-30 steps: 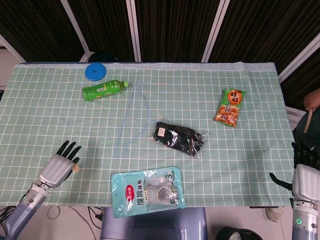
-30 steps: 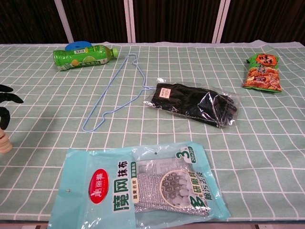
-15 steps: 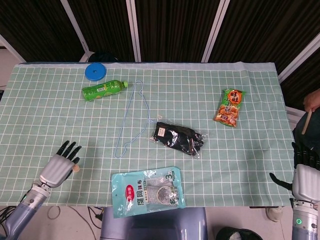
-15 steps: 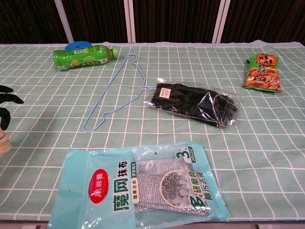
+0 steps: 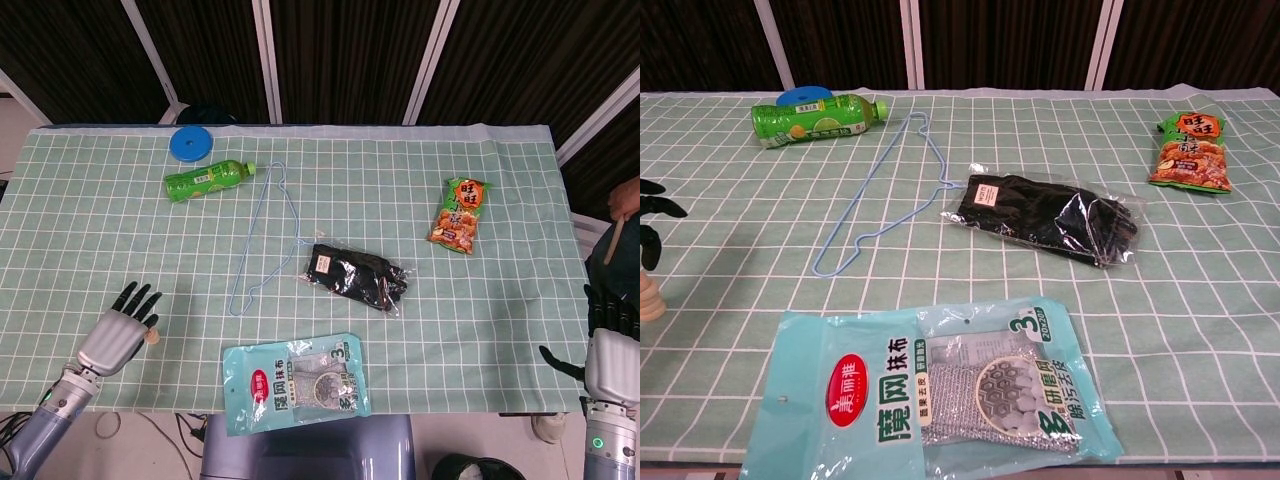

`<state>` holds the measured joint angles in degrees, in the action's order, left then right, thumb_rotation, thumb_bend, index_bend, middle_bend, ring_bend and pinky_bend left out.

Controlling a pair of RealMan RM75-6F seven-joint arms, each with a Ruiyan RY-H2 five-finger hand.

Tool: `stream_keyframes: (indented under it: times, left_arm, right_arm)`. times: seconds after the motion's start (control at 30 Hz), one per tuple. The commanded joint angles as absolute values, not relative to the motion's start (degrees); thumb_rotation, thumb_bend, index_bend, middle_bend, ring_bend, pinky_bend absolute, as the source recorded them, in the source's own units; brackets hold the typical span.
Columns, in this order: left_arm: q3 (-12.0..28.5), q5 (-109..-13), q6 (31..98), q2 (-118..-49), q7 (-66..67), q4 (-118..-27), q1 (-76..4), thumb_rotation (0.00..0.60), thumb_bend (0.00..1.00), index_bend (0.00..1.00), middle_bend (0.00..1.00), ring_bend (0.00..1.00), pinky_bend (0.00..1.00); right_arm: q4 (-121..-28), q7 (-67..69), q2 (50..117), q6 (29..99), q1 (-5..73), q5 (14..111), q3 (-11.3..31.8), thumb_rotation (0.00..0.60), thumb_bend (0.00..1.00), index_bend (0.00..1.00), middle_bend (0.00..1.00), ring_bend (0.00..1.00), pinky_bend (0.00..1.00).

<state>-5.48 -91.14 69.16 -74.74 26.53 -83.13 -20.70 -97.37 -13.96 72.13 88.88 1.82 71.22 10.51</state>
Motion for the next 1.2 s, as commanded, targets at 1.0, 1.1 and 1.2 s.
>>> stream_keyframes:
  times: [1.0,1.1,1.2]
  left_arm:
    - [-1.32,-83.31,85.11,-66.33,10.25,-89.70,-10.03,0.600,0.35,0.05,0.03,0.00,0.05]
    - [-0.54,-82.31,85.01,-66.57,10.19,-89.35,-9.90,0.600,0.35,0.03,0.03,0.00,0.05]
    - [0.06,-82.70,85.92,-66.92,9.17,-88.96,-9.67,0.600,0.35,0.03,0.03,0.00,0.05]
  right_arm:
    - [-97.59,-14.16,72.16,89.08,1.82,71.91,10.18,0.600,0.20,0.08,0.05,0.03,0.00]
    - [-97.52,-13.91,72.08,88.96,1.87,72.03,10.17,0.600,0.20,0.08,0.05,0.03,0.00]
    - [-97.40,-13.74,72.06,88.96,1.85,71.98,10.22,0.600,0.20,0.07,0.05,0.03,0.00]
